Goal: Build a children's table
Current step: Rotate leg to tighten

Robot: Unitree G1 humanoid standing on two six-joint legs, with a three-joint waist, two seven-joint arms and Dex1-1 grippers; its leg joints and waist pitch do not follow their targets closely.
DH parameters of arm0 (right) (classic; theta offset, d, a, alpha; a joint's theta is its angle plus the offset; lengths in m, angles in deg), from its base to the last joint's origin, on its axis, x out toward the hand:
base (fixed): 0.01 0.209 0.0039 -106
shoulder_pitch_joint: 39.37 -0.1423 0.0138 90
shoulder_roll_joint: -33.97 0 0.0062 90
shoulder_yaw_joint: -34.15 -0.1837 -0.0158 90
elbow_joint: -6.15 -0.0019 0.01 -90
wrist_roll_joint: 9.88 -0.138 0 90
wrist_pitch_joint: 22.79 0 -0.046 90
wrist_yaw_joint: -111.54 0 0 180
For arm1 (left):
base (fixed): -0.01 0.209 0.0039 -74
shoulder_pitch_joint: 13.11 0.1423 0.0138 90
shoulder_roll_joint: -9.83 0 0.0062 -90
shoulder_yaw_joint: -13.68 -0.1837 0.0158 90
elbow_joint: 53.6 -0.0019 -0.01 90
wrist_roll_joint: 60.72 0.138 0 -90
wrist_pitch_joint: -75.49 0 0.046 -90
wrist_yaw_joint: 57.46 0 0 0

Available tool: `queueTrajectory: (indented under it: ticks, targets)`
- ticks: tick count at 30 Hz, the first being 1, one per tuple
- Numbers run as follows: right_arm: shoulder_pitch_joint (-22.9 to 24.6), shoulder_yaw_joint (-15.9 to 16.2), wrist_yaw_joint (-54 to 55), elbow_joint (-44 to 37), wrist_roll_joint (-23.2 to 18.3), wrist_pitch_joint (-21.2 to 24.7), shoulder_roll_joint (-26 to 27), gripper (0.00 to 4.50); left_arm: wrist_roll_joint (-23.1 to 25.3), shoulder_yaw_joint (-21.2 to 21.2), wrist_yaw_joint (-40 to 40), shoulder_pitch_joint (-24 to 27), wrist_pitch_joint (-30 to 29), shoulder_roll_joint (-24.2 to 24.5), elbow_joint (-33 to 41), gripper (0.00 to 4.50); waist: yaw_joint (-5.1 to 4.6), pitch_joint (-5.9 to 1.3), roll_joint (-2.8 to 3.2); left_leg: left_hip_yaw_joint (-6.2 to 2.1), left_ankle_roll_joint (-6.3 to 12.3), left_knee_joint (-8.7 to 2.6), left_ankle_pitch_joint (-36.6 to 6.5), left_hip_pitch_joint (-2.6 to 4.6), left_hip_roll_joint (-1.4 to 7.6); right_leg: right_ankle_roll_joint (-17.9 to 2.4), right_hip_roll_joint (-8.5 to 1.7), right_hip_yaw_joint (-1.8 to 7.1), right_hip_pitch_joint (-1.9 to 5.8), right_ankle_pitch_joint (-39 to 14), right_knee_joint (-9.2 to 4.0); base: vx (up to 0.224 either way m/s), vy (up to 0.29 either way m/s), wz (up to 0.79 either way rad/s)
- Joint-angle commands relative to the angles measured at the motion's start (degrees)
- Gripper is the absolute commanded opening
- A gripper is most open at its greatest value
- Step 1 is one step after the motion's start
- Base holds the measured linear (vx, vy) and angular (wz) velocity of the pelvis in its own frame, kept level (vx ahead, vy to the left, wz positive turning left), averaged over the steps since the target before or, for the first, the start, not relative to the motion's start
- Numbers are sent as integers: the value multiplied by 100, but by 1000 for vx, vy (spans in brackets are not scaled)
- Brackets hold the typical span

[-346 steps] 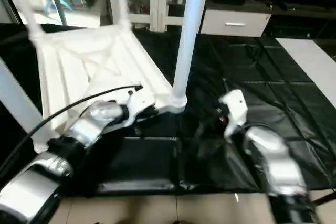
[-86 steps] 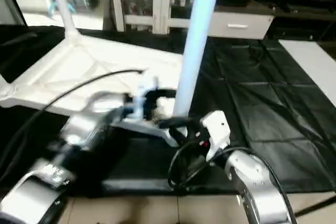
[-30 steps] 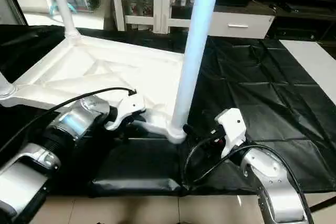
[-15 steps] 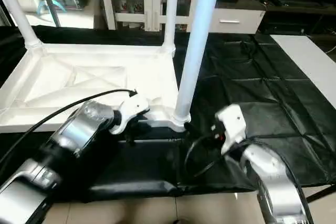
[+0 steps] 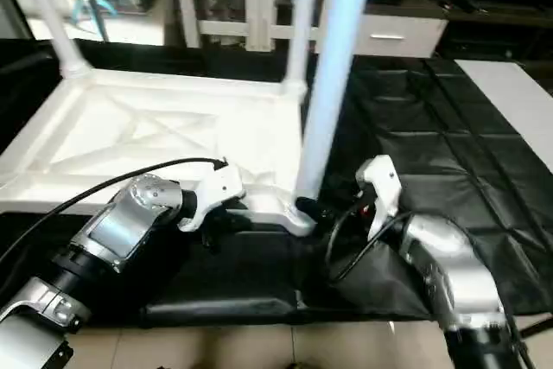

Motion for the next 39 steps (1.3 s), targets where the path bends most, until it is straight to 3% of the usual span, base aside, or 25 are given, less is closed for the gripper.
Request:
queueTrajectory:
  ticks: [1, 7, 8, 12, 23, 31, 37, 38, 39]
  targets:
    - [-95, 37, -195, 184, -61, 67, -89, 364, -104, -105, -138, 24, 57, -66, 51, 76, 5, -343, -97, -22, 554, -383, -1012, 40, 119, -1261, -189, 126, 294, -1522, -312, 0, 0, 0]
    - [-376, 196, -667, 621, 68, -76, -254, 364, -64, -106, -174, -10, 100, -40, -30, 76, 29, -355, -102, -22, 567, -368, -880, 34, 111, -1300, -192, 123, 315, -1399, -284, 0, 0, 0]
    - [-382, 225, -761, 668, 85, -90, -298, 335, -62, -114, -185, -15, 113, -36, -51, 76, 33, -356, -98, -19, 586, -363, -876, 35, 113, -1313, -191, 123, 315, -1362, -285, 0, 0, 0]
    - [-436, 302, -992, 848, 181, -191, -374, 322, -65, -138, -235, -19, 127, -8, -59, 76, 39, -359, -94, -22, 597, -361, -880, 25, 109, -1331, -196, 118, 322, -1380, -287, 0, 0, 0]
    - [-789, 513, -1487, 1445, 387, -500, -411, 216, -37, -180, -372, 14, 146, 140, 23, 76, 49, -368, -105, -22, 627, -352, -834, 30, 113, -1440, -191, 111, 324, -1225, -254, 0, 0, 0]
    - [-789, 691, -1776, 1632, 471, -532, -449, 192, -25, -188, -400, 67, 98, 179, 101, 76, 55, -369, -119, -21, 641, -350, -844, 36, 118, -1467, -192, 111, 323, -1218, -249, 0, 0, 0]
    - [-774, 649, -1506, 1746, 540, -563, -337, 191, -39, -135, -329, 64, 27, 146, 85, 75, 51, -368, -118, -22, 597, -355, -924, 40, 117, -1443, -192, 109, 319, -1316, -264, 0, 0, 0]
    - [-840, 502, -600, 2056, 840, -595, -96, 190, -89, 20, -61, 22, -188, -6, 15, 74, 44, -364, -125, -18, 562, -358, -943, 45, 116, -1431, -190, 112, 310, -1348, -268, 0, 0, 0]
    - [-851, 480, -443, 2106, 889, -594, -56, 190, -97, 57, 9, 8, -228, -45, -11, 74, 28, -351, -117, -17, 524, -367, -966, 32, 113, -1411, -189, 115, 299, -1410, -274, 0, 0, 0]
